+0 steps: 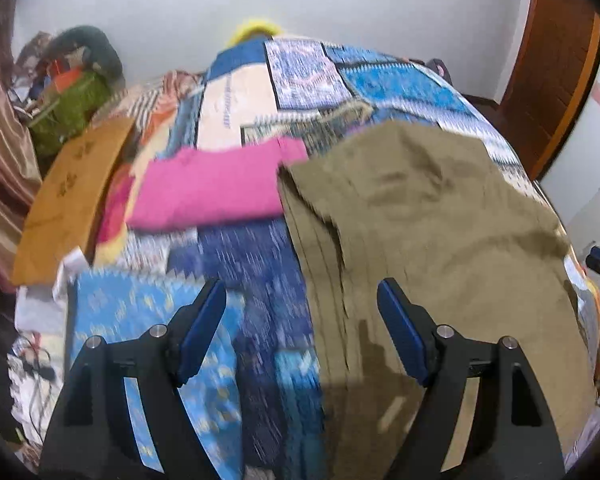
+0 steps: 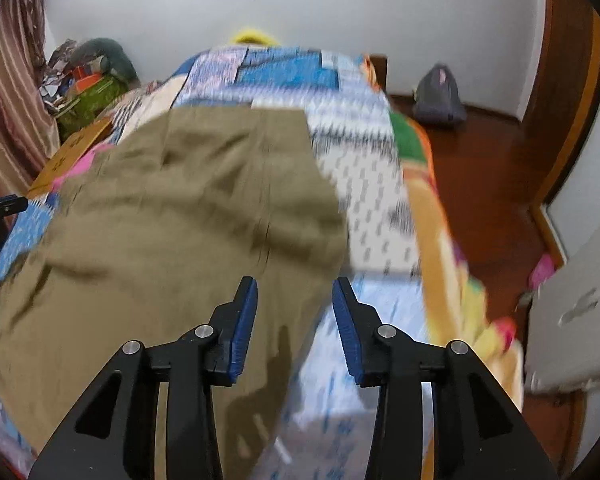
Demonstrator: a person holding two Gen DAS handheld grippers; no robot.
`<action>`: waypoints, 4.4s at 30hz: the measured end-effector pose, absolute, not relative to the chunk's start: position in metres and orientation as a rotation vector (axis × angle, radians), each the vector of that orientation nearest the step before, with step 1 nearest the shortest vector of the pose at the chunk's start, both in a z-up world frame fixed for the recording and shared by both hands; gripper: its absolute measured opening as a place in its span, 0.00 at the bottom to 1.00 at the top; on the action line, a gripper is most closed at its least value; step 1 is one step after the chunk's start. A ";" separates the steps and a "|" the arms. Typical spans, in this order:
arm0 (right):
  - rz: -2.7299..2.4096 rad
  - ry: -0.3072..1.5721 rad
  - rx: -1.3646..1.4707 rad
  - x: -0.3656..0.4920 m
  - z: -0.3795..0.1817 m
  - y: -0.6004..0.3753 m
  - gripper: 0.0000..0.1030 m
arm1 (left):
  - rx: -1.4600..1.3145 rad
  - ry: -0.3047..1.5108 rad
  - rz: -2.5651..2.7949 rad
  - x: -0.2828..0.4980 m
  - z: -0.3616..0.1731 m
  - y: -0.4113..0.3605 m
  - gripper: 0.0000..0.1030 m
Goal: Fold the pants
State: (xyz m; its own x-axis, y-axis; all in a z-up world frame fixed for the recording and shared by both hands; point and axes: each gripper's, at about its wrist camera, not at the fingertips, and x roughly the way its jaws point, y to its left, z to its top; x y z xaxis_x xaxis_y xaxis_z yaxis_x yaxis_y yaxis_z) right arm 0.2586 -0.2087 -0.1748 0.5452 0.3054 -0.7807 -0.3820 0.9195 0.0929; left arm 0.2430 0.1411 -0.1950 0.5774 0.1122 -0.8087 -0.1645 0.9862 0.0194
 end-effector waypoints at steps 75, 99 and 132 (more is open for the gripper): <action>0.537 0.664 -0.076 0.383 -0.089 -0.146 0.02 | 0.072 0.770 0.044 0.332 -0.138 0.143 0.00; 0.587 0.662 -0.025 0.207 -0.058 -0.203 0.02 | 0.075 0.687 -0.041 0.154 -0.095 0.110 0.00; 0.496 0.975 0.032 0.124 -0.196 -0.232 0.05 | -0.008 0.901 -0.054 0.115 -0.202 0.115 0.73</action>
